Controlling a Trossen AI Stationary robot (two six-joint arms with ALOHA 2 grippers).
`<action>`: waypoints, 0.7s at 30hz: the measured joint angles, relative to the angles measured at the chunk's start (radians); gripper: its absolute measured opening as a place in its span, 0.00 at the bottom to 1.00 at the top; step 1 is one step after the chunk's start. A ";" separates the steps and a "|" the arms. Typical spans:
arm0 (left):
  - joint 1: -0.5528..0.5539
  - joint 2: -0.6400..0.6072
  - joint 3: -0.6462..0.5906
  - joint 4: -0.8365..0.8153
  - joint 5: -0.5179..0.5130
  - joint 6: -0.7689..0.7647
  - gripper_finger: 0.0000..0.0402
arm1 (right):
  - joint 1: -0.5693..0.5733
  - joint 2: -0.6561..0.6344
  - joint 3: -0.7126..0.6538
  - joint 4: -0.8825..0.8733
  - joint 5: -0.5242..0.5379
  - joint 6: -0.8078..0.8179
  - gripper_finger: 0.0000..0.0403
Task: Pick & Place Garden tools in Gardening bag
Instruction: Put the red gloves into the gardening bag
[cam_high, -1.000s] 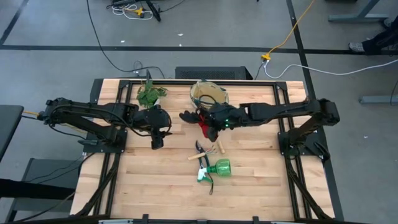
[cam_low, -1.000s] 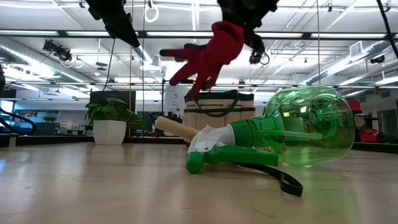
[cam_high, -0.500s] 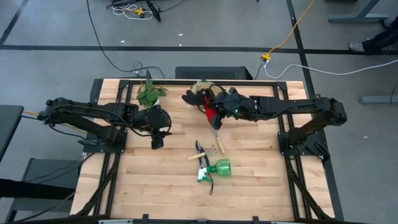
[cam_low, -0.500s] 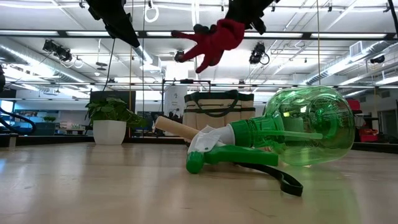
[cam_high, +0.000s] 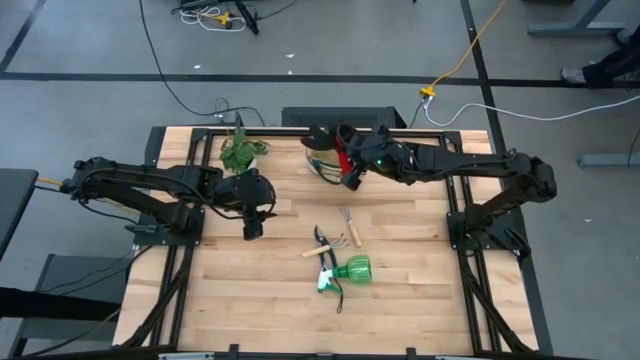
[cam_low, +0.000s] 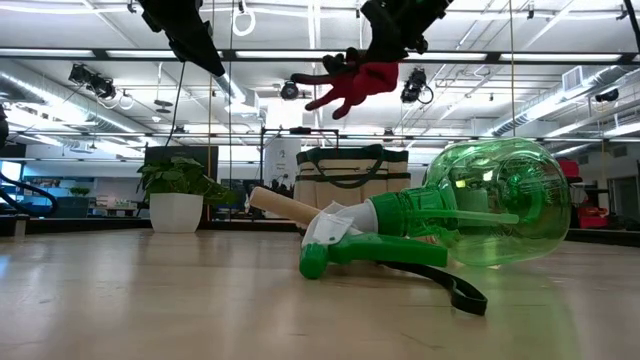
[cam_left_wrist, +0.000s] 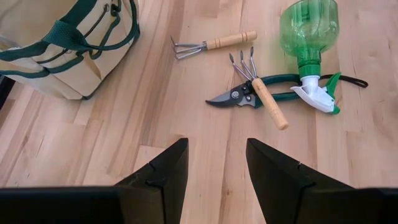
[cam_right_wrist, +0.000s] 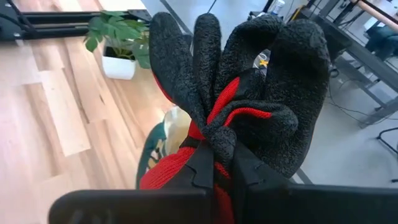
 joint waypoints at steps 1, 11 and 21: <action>0.000 0.000 0.000 0.000 0.000 0.000 0.42 | -0.006 0.000 0.000 0.000 0.000 -0.007 0.03; 0.000 0.000 0.000 0.001 0.000 0.000 0.42 | -0.067 0.063 -0.001 0.020 0.013 -0.158 0.03; 0.000 0.000 0.000 0.000 0.000 0.001 0.42 | -0.116 0.126 -0.001 0.101 0.085 -0.220 0.03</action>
